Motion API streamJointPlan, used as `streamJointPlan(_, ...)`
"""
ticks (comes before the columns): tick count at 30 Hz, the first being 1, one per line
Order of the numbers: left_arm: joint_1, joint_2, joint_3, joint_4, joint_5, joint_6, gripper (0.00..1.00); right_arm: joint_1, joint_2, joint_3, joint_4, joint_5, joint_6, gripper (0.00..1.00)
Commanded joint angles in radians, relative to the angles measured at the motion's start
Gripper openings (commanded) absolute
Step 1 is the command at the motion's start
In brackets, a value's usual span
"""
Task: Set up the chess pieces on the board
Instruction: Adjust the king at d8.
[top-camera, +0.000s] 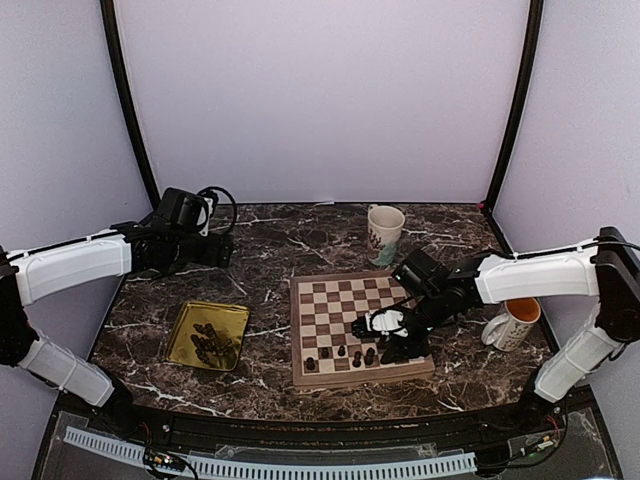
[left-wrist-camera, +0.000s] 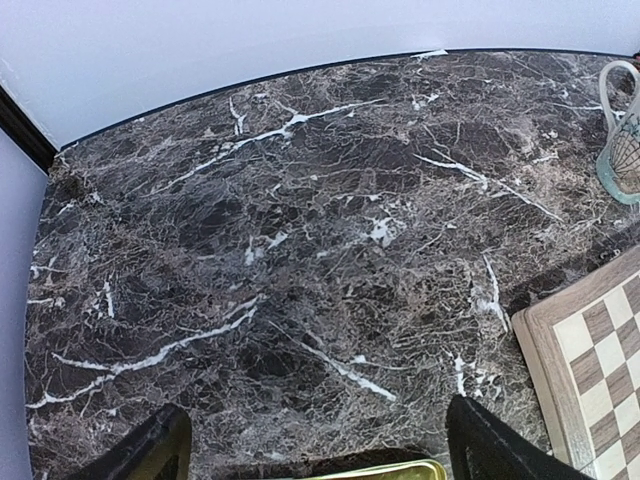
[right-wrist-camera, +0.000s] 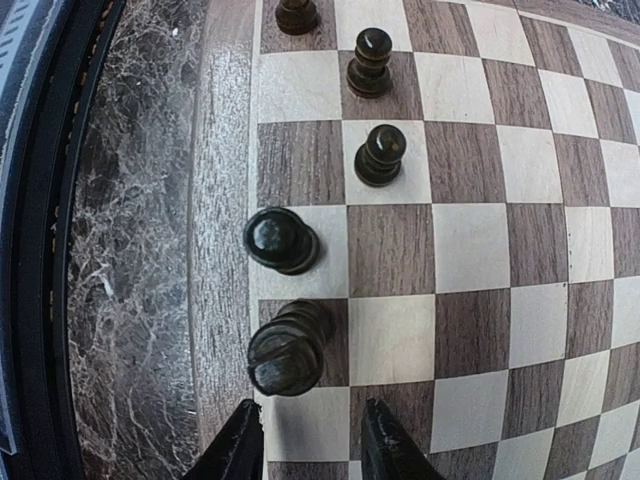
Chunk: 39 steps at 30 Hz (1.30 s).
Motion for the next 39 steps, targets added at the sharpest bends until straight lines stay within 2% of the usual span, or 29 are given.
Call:
streamJointPlan(1,0.004,-0.006,0.023,-0.026,0.027,0.023,0.91,0.0,-0.022,0.054,-0.033,-0.066,0.016,0.37)
streamJointPlan(7,0.005,-0.005,0.022,-0.023,0.042,0.026,0.9,0.001,0.01,0.092,-0.053,-0.112,0.014,0.41)
streamJointPlan(17,0.005,0.008,0.027,-0.021,0.068,0.035,0.88,0.002,0.022,0.111,-0.053,-0.13,0.018,0.41)
streamJointPlan(31,0.005,0.019,0.033,-0.027,0.085,0.043,0.86,0.008,0.058,0.141,-0.083,-0.151,0.007,0.19)
streamJointPlan(39,0.005,0.027,0.038,-0.03,0.092,0.048,0.85,0.008,0.015,0.115,-0.09,-0.122,-0.001,0.13)
